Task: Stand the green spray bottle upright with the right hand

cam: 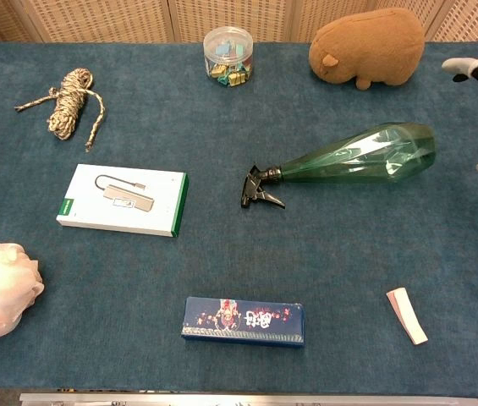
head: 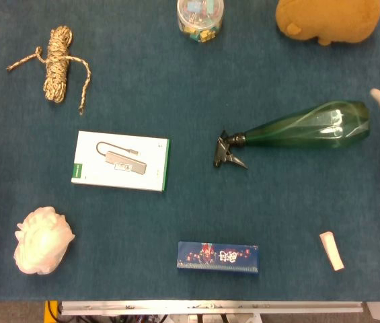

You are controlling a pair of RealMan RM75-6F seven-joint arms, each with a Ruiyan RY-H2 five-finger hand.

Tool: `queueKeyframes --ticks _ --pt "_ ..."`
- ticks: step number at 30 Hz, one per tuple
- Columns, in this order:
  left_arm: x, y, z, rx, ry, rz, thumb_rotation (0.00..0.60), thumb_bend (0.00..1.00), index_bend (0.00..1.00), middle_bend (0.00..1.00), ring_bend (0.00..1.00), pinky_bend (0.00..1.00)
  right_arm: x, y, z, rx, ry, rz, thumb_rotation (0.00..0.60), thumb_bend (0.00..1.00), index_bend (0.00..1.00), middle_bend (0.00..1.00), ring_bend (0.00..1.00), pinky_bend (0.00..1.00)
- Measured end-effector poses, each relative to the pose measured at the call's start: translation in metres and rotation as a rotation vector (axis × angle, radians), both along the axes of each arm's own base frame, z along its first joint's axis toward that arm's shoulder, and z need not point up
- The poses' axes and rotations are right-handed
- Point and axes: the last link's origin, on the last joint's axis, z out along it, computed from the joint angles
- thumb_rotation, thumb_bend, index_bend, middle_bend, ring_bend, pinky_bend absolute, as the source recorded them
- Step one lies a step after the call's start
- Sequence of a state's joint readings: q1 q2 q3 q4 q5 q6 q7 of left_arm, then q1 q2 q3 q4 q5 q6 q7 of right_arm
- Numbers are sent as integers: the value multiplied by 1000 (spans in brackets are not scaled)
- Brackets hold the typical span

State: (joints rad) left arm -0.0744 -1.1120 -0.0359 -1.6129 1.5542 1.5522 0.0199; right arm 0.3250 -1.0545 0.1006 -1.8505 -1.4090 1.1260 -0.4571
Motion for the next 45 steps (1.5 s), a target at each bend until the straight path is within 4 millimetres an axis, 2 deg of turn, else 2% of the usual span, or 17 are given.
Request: queueKeyframes --ticks 5,12,18,24,34,40,45 --pt "-1 -2 4 -13 11 -4 600 399 527 554 347 492 21 -24 -16 51 56 1 600 65 37 173 149 243" --pt "-3 -5 12 -33 18 5 600 398 514 543 346 493 58 -54 -65 165 64 38 600 64 37 173 146 243" --pt "-4 -5 18 -14 4 14 600 398 514 541 346 493 73 -68 -100 226 69 46 600 64 37 173 146 243" --pt "-4 -4 19 -17 -2 18 600 398 514 541 346 493 84 -71 -126 272 92 56 600 64 38 172 146 243" --pt "-5 -4 19 -20 -3 22 600 398 514 541 346 493 85 -75 -142 306 149 37 600 67 37 176 146 243" --pt "-5 -3 18 -21 -2 29 600 399 514 541 346 493 80 -82 -149 323 163 0 600 69 75 194 146 242" --pt "-5 -3 19 -23 -10 33 600 399 514 541 346 492 77 -88 -156 330 174 -18 600 70 105 219 146 290"
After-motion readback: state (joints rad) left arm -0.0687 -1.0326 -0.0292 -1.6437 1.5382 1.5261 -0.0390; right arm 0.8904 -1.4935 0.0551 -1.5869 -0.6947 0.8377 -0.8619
